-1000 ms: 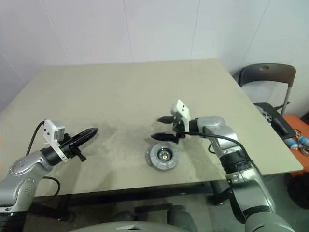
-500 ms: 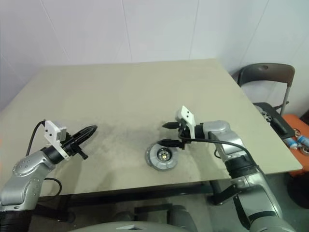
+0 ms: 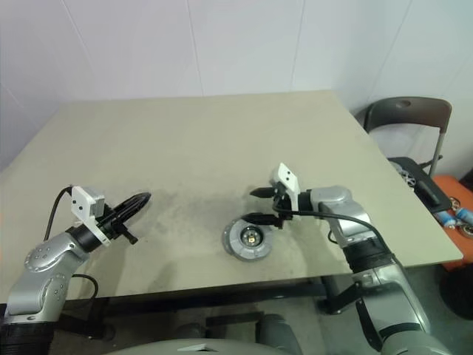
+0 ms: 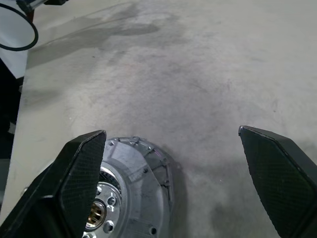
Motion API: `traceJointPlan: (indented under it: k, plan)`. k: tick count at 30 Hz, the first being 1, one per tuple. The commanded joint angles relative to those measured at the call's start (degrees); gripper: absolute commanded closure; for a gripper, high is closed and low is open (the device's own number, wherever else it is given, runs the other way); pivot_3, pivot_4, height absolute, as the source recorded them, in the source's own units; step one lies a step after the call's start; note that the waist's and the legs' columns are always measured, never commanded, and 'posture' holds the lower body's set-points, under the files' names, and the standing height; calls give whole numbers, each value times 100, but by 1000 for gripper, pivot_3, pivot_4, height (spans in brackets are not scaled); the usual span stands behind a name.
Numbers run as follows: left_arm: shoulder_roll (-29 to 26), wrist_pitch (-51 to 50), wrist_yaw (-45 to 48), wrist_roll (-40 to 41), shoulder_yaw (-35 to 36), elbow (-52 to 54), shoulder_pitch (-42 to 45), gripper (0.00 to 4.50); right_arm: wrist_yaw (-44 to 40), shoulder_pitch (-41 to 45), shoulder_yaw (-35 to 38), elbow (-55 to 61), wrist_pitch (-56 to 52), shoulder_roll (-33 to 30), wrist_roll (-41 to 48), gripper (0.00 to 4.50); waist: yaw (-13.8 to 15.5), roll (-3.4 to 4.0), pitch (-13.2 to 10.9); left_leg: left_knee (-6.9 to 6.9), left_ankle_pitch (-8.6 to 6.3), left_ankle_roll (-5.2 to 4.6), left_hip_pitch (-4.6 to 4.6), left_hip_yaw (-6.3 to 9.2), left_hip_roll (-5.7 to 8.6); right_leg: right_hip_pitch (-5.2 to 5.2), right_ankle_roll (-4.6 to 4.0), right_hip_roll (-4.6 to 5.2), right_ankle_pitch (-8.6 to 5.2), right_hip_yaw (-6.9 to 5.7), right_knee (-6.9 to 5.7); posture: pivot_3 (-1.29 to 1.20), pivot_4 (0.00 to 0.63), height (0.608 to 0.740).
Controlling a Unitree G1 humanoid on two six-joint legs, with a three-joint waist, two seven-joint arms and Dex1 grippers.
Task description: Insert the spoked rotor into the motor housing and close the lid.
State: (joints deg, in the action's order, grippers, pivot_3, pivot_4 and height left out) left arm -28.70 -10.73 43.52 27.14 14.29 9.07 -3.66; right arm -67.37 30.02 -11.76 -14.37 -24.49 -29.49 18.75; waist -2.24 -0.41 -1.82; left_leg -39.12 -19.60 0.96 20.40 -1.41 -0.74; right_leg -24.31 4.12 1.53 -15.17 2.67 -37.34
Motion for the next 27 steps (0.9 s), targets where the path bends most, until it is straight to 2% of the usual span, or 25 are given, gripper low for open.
traceJointPlan:
  k: [1,12,27]
  plan:
    - [-18,103,-1,22,49,29,161,4454,72,257,263,-125,130,96,51,0,0,0,0,-1,0,0,0,0,0,0,0,0,0,0,-1,0,0,740]
    - [3,51,-25,68,101,-85,263,4454,163,486,360,-824,447,217,-78,0,-3,0,2,-4,0,0,-1,-1,0,0,0,0,0,0,-7,0,0,740]
    - [36,-122,-90,165,84,-128,351,4454,137,472,466,-1041,586,179,-55,0,-7,0,2,-6,1,1,-3,-1,0,0,-1,1,1,1,-14,0,0,740]
